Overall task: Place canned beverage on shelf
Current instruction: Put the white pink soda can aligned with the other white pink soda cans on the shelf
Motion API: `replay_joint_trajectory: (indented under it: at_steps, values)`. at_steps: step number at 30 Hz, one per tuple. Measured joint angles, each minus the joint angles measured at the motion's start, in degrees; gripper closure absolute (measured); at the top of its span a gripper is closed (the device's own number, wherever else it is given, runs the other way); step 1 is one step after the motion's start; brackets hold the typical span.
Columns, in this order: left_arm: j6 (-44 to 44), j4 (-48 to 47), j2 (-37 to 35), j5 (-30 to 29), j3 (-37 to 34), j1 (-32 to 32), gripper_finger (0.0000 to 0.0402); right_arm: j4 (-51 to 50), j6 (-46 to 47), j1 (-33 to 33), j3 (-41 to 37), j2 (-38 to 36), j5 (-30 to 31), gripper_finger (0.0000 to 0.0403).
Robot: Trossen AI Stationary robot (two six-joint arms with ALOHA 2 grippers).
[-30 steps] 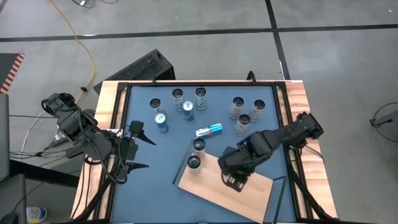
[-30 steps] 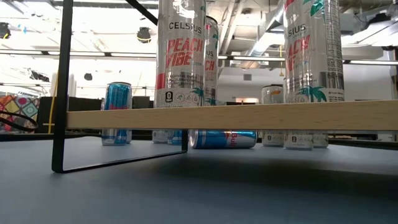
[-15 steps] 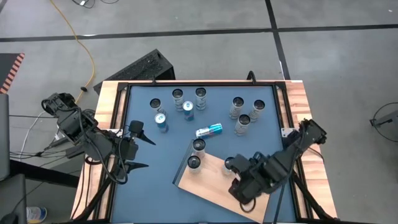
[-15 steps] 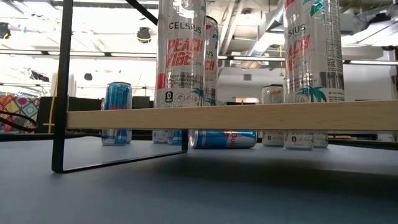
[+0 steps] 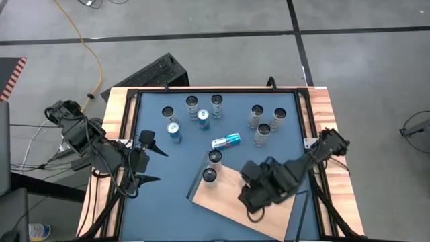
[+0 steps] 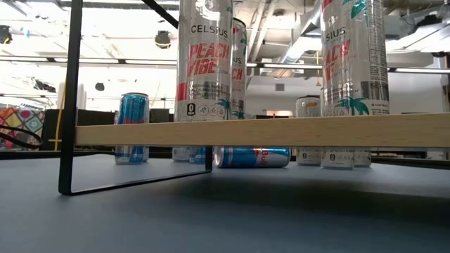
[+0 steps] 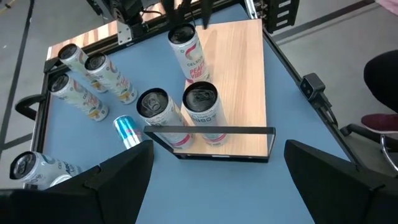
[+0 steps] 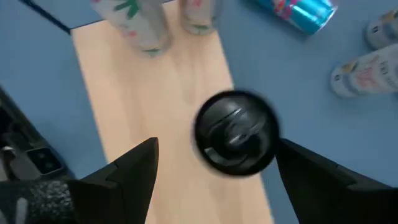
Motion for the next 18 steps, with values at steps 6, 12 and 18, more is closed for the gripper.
replay_joint_trajectory:
  at_steps: [6,12,18]
  values:
    - [-0.56,-0.59,0.00,0.06,-0.01,0.01,0.0054,0.08,-6.30,-4.72,0.00,-0.11,-3.99,0.0096]
    - [0.05,-1.45,0.00,0.08,-0.02,0.02,0.0054,0.01,-9.99,-7.19,0.00,-0.10,-8.00,0.0096]
    - [0.61,-1.59,0.00,0.08,-0.01,0.02,0.0054,0.02,-13.09,-9.25,0.00,-0.10,-14.69,0.0096]
